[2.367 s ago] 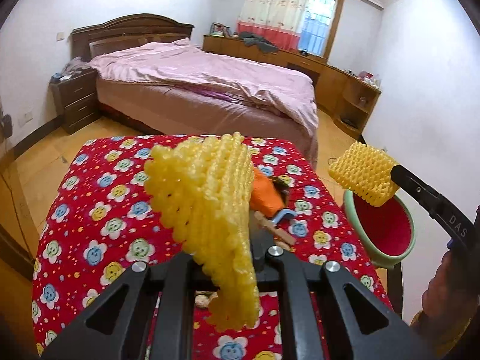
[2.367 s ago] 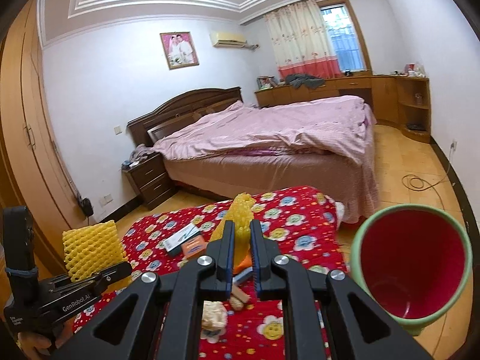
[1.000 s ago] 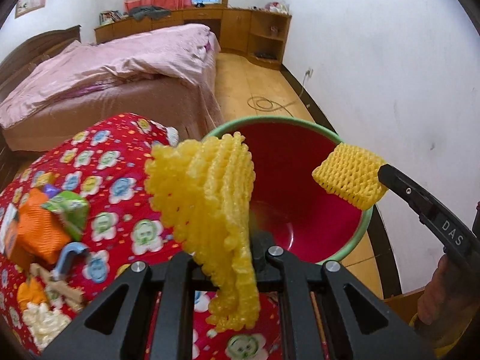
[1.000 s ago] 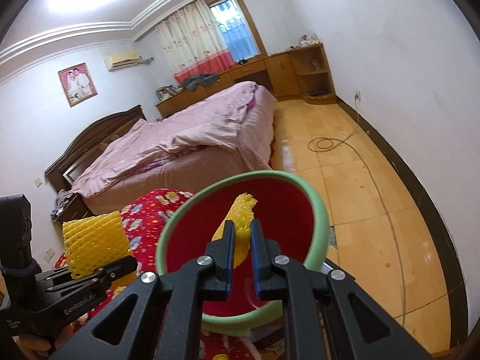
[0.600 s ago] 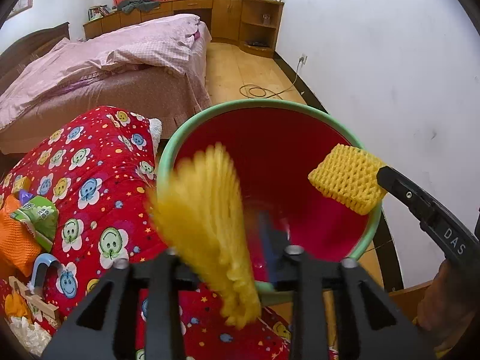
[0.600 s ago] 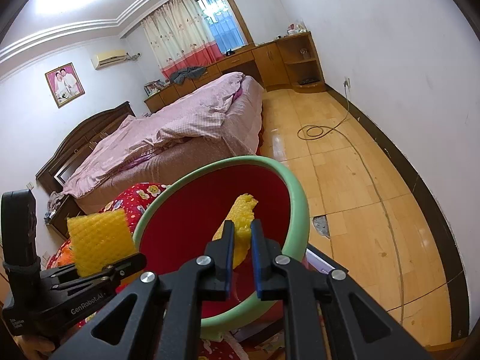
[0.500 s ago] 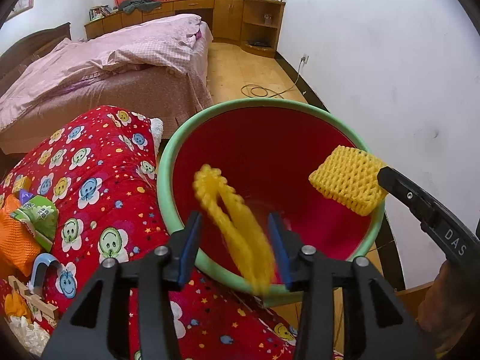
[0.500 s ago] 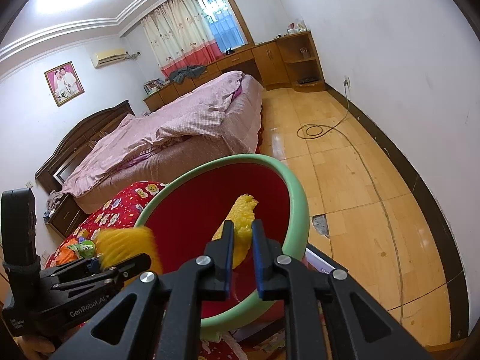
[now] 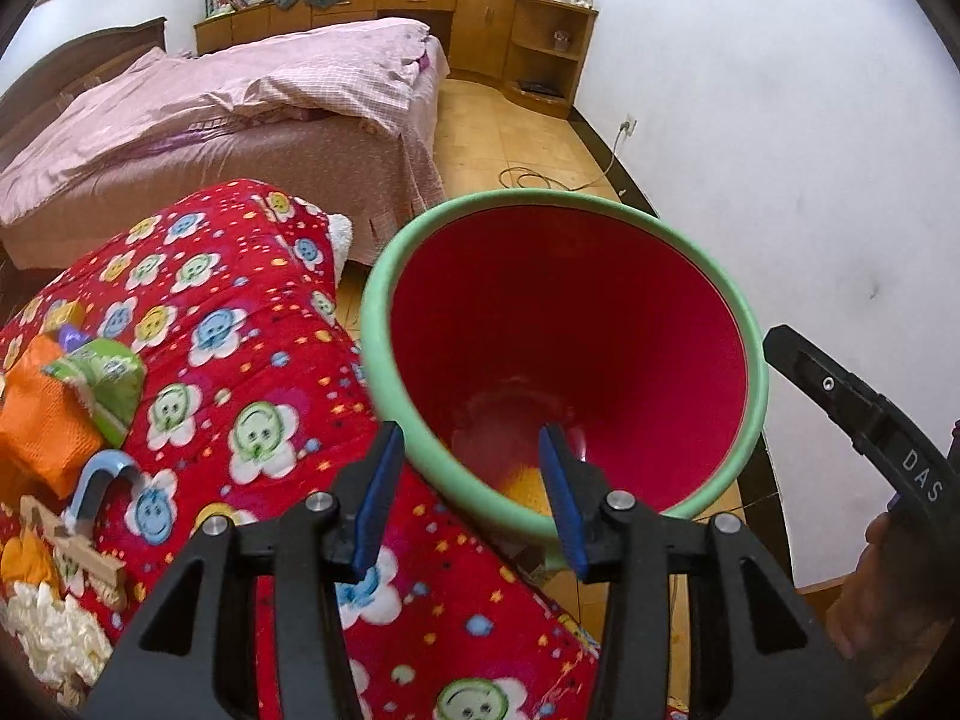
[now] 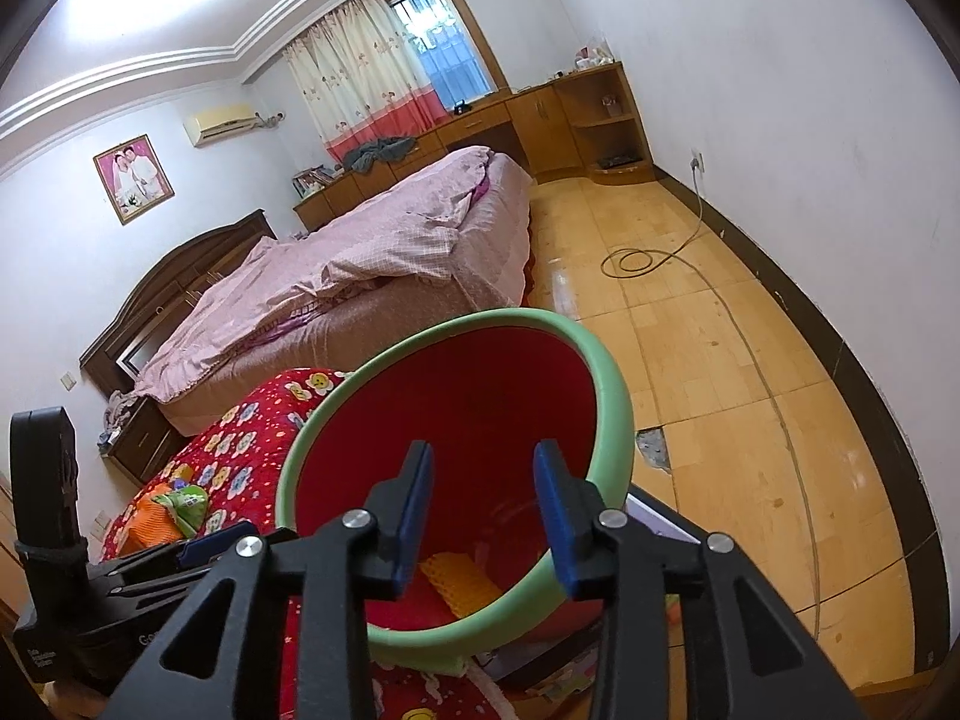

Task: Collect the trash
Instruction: 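Open the left tool to drop the sheet while the right tool drops the sleeve, then move both open tools back over the trash on the blanket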

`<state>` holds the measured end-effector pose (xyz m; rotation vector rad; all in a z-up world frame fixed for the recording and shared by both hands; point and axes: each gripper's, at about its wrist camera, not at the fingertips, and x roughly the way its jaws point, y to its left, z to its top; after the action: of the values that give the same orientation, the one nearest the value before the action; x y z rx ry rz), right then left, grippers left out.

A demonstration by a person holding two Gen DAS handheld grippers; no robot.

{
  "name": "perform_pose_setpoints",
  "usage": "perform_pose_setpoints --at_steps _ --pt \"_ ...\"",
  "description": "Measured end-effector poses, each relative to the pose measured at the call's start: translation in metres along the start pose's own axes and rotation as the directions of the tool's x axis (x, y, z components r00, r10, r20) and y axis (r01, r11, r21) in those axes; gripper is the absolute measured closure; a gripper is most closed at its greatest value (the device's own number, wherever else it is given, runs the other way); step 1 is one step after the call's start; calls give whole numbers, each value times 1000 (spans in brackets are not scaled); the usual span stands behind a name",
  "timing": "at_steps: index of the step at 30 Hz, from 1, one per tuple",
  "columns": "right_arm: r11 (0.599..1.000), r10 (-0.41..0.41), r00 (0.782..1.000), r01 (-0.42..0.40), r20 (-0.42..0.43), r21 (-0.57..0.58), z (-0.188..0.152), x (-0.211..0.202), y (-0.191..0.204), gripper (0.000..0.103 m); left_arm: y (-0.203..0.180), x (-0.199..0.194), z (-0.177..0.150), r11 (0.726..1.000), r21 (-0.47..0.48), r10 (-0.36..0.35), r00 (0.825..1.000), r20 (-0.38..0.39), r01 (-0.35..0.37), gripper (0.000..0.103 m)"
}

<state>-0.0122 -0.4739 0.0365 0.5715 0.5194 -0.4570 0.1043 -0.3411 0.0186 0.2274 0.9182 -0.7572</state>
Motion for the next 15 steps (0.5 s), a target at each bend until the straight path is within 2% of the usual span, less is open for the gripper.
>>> perform_pose_setpoints --at_steps 4,15 --pt "1000 8 1000 -8 -1 7 -2 -6 5 65 9 -15 -7 1000 -27 8 1000 14 -8 56" --pt "999 47 999 -47 -3 -14 -12 -22 30 55 51 -59 -26 991 -131 48 998 52 -41 56"
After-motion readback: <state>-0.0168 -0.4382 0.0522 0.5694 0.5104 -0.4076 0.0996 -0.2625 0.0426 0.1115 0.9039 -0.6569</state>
